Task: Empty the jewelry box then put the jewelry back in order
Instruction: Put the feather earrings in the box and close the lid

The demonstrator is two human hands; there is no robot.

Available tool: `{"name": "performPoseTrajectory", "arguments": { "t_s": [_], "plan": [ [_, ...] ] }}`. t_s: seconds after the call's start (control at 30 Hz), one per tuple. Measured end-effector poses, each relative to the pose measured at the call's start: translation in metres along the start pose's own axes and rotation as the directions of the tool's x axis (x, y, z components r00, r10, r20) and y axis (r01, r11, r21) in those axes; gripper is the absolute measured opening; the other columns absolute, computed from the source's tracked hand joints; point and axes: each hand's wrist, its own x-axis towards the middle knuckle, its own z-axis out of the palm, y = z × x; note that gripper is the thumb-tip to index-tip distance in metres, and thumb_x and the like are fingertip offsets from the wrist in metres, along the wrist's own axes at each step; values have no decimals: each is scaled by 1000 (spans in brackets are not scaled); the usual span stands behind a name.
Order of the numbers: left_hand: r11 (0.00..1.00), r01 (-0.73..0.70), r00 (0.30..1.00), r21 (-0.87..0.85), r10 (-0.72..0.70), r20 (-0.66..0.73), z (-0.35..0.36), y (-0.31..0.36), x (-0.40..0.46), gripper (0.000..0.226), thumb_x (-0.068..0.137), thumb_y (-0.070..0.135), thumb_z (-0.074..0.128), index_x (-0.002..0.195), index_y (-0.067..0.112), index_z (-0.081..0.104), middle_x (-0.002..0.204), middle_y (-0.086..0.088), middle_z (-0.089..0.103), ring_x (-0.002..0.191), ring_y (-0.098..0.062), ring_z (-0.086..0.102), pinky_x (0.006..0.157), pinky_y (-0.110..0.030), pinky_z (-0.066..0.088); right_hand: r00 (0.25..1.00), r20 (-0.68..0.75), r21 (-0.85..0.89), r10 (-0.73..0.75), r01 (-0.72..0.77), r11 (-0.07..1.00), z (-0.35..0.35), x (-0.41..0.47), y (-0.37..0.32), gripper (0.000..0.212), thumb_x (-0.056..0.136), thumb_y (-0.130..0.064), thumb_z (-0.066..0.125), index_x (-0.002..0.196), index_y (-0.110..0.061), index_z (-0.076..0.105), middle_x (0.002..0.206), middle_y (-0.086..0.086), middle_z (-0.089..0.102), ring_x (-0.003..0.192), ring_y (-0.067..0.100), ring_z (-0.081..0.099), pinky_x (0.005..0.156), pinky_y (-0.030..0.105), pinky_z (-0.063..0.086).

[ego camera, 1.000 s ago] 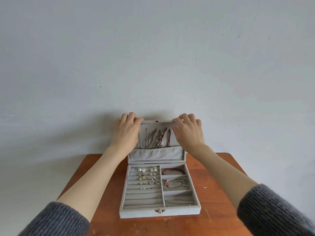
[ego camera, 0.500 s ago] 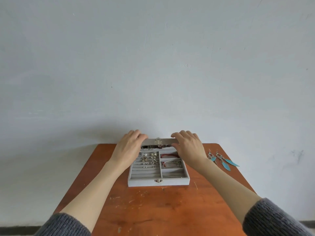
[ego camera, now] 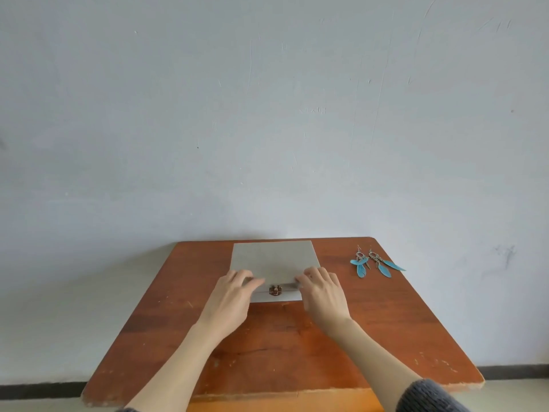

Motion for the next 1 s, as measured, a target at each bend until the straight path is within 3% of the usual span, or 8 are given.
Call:
{"name": "performPoseTrajectory", "arguments": {
  "t_s": [0.13,0.3,0.43,0.57,0.67,0.8,0.87,1.0],
  "plan": [
    [999,-32,991,-34,36,130,3,10,-1,55,89,0,45,138,24,42,141,-3,42,131,-24,37,109,-42,30,999,-44,69,-17,20,997,1,-5,5,40,50,-3,84,84,-18,69,83,-1,66,71,19,65,66,30,55],
    [1000,0,973,-13,3,232,4,17,-5,59,94,12,36,145,36,18,156,4,10,145,-15,2,117,-50,1,999,-23,129,-41,43,991,3,-13,5,44,55,2,78,93,-15,65,95,2,67,87,23,67,81,32,54],
    [999,-46,964,9,42,263,4,18,-12,46,96,22,37,138,39,37,157,3,0,144,-14,-8,116,-52,-5,999,-21,93,-39,40,995,2,-14,4,45,56,0,78,98,-13,65,100,4,68,95,25,66,89,34,51],
    [996,-14,985,-84,29,171,6,20,-15,33,95,28,40,123,31,58,155,0,19,145,-17,7,116,-49,-3,999,-9,91,-38,39,995,2,-16,3,47,57,-4,80,101,-12,66,105,5,68,102,25,66,92,36,49],
    [984,83,987,-160,-59,150,5,21,-9,39,98,32,34,137,27,38,152,4,28,143,-11,14,118,-42,-1,999,28,85,-37,34,996,4,-13,5,44,59,-15,84,100,-14,66,104,4,69,101,23,66,90,36,50],
    [993,111,957,27,-114,265,11,23,6,80,79,60,-17,148,27,7,157,6,7,145,-16,1,115,-40,-6,976,216,39,-39,31,999,6,1,6,48,84,-34,64,126,-13,52,132,10,54,127,27,48,108,43,33],
    [985,137,946,102,-160,282,17,23,15,80,80,57,-19,147,28,14,156,4,14,144,-22,12,115,-47,6,961,277,32,-11,3,999,11,9,5,50,95,-39,41,137,-14,38,145,10,38,138,27,31,114,45,19],
    [964,180,929,196,-232,288,26,16,28,59,98,43,2,129,29,50,130,3,58,117,-23,57,91,-50,46,949,312,-28,41,-34,999,21,18,5,54,86,-48,27,120,-16,56,122,9,62,118,26,57,96,47,44]
  ]
}}
